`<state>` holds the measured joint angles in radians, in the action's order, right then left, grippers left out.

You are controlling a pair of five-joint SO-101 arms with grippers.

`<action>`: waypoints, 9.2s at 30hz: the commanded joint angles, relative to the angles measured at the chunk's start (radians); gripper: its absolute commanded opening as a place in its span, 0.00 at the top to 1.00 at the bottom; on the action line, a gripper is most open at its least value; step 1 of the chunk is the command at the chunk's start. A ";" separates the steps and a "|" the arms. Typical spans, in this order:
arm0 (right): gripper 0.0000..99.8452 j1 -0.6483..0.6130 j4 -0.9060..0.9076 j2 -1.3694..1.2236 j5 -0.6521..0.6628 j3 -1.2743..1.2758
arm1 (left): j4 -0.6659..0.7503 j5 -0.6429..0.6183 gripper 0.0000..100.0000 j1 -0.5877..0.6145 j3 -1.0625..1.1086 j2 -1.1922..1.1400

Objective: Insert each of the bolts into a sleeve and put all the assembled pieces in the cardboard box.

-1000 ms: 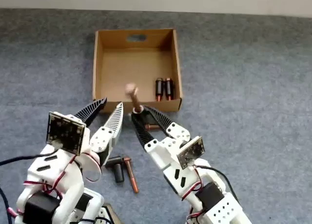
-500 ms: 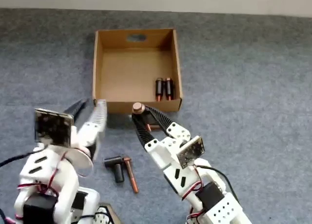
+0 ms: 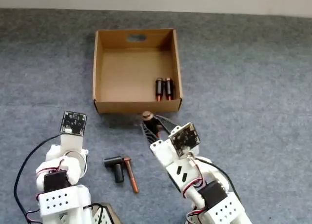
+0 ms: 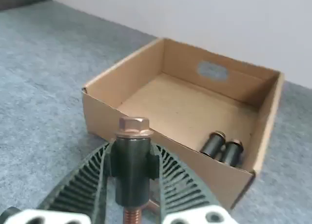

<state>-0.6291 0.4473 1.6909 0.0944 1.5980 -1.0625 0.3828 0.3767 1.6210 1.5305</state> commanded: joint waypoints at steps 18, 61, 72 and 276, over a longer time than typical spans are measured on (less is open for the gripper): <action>0.99 0.022 0.321 -0.117 -0.008 -0.877 | 0.015 0.002 0.98 0.008 0.012 0.010; 0.99 0.193 0.555 -2.080 -0.376 -1.902 | 0.015 0.002 0.98 0.010 0.012 0.010; 0.99 0.180 0.748 -2.071 -0.377 -1.925 | 0.014 0.002 0.98 0.010 0.012 0.010; 0.97 -0.512 0.116 -1.492 0.098 -0.753 | 0.212 -0.138 0.98 0.298 0.048 0.010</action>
<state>-1.1431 0.5762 0.2256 0.1818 0.8631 -0.8661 0.2478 0.6897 1.6717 1.5305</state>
